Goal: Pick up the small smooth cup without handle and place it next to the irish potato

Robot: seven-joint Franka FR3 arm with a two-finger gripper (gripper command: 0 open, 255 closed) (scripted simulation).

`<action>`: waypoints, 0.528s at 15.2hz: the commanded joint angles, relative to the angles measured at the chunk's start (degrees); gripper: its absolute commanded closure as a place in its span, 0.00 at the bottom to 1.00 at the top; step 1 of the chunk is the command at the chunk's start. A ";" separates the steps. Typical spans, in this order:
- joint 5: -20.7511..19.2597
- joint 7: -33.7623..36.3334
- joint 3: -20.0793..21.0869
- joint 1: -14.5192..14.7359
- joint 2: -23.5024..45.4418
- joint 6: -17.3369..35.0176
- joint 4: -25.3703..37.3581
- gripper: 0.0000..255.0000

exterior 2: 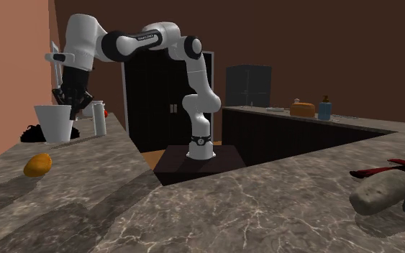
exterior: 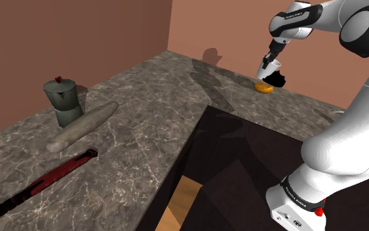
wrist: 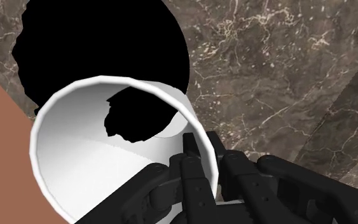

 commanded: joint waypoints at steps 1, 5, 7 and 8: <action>-0.02 0.07 0.00 0.00 0.19 1.53 -1.22 1.00; 0.01 0.18 0.02 -0.02 0.94 4.37 -3.32 1.00; 0.03 0.22 0.03 -0.03 1.38 5.77 -4.29 1.00; 0.05 0.25 0.03 -0.04 1.61 6.47 -4.75 1.00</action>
